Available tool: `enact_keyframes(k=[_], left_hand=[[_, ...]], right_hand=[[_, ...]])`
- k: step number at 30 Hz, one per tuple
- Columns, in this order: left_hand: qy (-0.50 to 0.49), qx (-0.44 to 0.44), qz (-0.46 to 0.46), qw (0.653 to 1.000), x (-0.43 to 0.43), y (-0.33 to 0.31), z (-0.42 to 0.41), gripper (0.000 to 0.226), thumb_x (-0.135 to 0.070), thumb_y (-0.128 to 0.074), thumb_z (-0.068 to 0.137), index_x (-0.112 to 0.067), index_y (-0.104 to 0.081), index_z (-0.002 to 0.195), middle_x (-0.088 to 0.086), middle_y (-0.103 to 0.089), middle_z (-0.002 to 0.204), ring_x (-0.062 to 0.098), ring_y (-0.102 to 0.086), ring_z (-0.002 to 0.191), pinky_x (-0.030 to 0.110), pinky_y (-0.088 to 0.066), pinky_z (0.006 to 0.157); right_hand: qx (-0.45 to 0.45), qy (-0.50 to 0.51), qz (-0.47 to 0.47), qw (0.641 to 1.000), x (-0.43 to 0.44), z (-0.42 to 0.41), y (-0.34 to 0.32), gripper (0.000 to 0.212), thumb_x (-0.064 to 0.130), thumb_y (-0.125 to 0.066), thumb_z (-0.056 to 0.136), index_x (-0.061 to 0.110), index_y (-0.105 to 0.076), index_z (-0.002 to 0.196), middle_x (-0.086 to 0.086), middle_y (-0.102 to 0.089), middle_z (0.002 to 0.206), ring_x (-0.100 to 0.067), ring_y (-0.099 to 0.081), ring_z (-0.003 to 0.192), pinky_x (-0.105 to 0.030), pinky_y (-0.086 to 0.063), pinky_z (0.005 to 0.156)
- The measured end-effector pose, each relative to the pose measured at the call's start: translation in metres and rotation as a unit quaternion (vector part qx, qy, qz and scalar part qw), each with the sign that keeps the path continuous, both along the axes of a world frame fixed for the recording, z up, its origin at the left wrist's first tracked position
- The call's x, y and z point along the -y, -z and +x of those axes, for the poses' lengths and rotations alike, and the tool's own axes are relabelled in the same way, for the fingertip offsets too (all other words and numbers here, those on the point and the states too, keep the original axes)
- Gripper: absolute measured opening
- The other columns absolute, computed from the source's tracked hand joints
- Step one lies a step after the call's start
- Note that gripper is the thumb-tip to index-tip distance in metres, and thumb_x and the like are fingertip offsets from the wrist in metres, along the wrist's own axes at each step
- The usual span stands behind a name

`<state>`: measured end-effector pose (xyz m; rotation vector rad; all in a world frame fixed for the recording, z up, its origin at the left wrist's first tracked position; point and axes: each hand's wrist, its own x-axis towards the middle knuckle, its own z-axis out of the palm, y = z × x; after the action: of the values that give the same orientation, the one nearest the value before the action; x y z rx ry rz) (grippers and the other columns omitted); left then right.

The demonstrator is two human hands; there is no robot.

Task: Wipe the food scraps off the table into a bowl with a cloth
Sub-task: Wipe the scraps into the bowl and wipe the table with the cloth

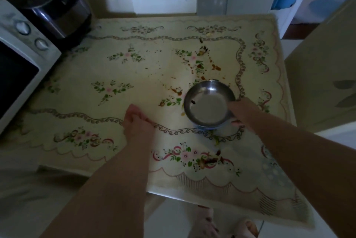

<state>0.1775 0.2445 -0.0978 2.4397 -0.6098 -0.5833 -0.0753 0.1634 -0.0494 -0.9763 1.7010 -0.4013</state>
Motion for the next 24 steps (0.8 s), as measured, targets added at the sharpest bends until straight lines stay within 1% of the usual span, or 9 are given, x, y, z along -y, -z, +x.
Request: enact_keyframes(k=[2, 4, 8, 12, 14, 17, 19, 21, 24], left_hand=[[0.08, 0.045, 0.052, 0.994, 0.021, 0.002, 0.007, 0.033, -0.025, -0.038, 0.1, -0.013, -0.055, 0.126, 0.003, -0.054, 0.11, 0.034, -0.049, 0.119, 0.034, -0.037, 0.082], [0.142, 0.078, 0.128, 0.978, 0.046, 0.001, 0.013, 0.039, -0.026, -0.048, 0.096, -0.018, -0.047, 0.134, 0.014, -0.04, 0.137, 0.037, -0.043, 0.124, 0.039, -0.039, 0.092], [0.254, 0.129, 0.182, 0.941, 0.084, 0.004, 0.013, 0.055, -0.04, -0.05, 0.094, -0.02, -0.032, 0.143, 0.019, -0.032, 0.136, 0.043, -0.045, 0.118, 0.046, -0.04, 0.104], [0.334, 0.141, 0.189, 0.913, 0.108, 0.007, 0.003, 0.063, -0.04, -0.054, 0.094, -0.033, -0.024, 0.149, 0.015, -0.029, 0.14, 0.04, -0.045, 0.12, 0.048, -0.043, 0.103], [0.374, 0.15, 0.157, 0.902, 0.109, 0.006, -0.005, 0.058, -0.037, -0.054, 0.095, -0.033, -0.029, 0.147, 0.011, -0.034, 0.139, 0.036, -0.046, 0.119, 0.045, -0.044, 0.102], [0.433, 0.151, 0.12, 0.88, 0.11, 0.012, -0.012, 0.053, -0.036, -0.055, 0.095, -0.034, -0.036, 0.144, 0.007, -0.039, 0.135, 0.03, -0.048, 0.113, 0.038, -0.046, 0.096], [0.482, 0.173, 0.133, 0.848, 0.111, 0.009, -0.021, 0.055, -0.036, -0.057, 0.093, -0.038, -0.035, 0.144, 0.006, -0.037, 0.136, 0.027, -0.047, 0.109, 0.035, -0.046, 0.09], [0.532, 0.201, 0.151, 0.808, 0.109, 0.008, -0.034, 0.06, -0.034, -0.058, 0.093, -0.042, -0.032, 0.146, 0.005, -0.035, 0.137, 0.029, -0.045, 0.115, 0.037, -0.046, 0.094], [0.575, 0.193, 0.139, 0.783, 0.105, 0.011, -0.058, 0.052, -0.036, -0.053, 0.094, -0.041, -0.038, 0.143, 0.007, -0.038, 0.137, 0.033, -0.043, 0.122, 0.043, -0.043, 0.101]], right_hand=[[0.016, 0.006, -0.01, 1.0, 0.003, 0.007, 0.002, 0.011, 0.012, -0.05, 0.094, 0.004, -0.049, 0.1, -0.011, -0.055, 0.086, -0.023, -0.055, 0.072, -0.026, -0.043, 0.049], [0.021, 0.025, -0.021, 0.999, 0.008, 0.01, 0.008, 0.011, 0.012, -0.05, 0.092, 0.004, -0.05, 0.101, -0.012, -0.056, 0.088, -0.021, -0.054, 0.07, -0.027, -0.044, 0.051], [0.012, 0.071, -0.051, 0.996, 0.017, 0.009, 0.017, 0.028, 0.012, -0.05, 0.089, 0.003, -0.056, 0.115, -0.016, -0.059, 0.1, -0.029, -0.06, 0.085, -0.04, -0.057, 0.072], [0.019, 0.135, -0.054, 0.989, 0.025, -0.005, 0.022, 0.041, 0.012, -0.05, 0.087, 0.0, -0.052, 0.126, -0.018, -0.06, 0.106, -0.031, -0.06, 0.087, -0.043, -0.058, 0.078], [0.025, 0.17, -0.056, 0.984, 0.028, -0.015, 0.023, 0.041, 0.009, -0.051, 0.081, -0.002, -0.058, 0.119, -0.022, -0.065, 0.104, -0.033, -0.064, 0.08, -0.041, -0.06, 0.066], [0.037, 0.203, -0.04, 0.978, 0.026, -0.028, 0.027, 0.037, 0.006, -0.05, 0.08, -0.005, -0.061, 0.114, -0.022, -0.064, 0.094, -0.026, -0.06, 0.06, -0.021, -0.046, 0.038], [0.043, 0.223, -0.025, 0.974, 0.021, -0.038, 0.03, 0.036, 0.007, -0.05, 0.083, -0.003, -0.06, 0.115, -0.02, -0.063, 0.094, -0.022, -0.06, 0.061, -0.024, -0.046, 0.042], [0.048, 0.23, -0.014, 0.972, 0.014, -0.047, 0.032, 0.035, 0.009, -0.05, 0.085, -0.002, -0.059, 0.117, -0.017, -0.064, 0.094, -0.022, -0.061, 0.066, -0.028, -0.047, 0.048], [0.04, 0.236, -0.007, 0.971, 0.008, -0.06, 0.035, 0.033, 0.01, -0.05, 0.086, -0.002, -0.059, 0.115, -0.019, -0.063, 0.096, -0.027, -0.061, 0.073, -0.029, -0.049, 0.051]])
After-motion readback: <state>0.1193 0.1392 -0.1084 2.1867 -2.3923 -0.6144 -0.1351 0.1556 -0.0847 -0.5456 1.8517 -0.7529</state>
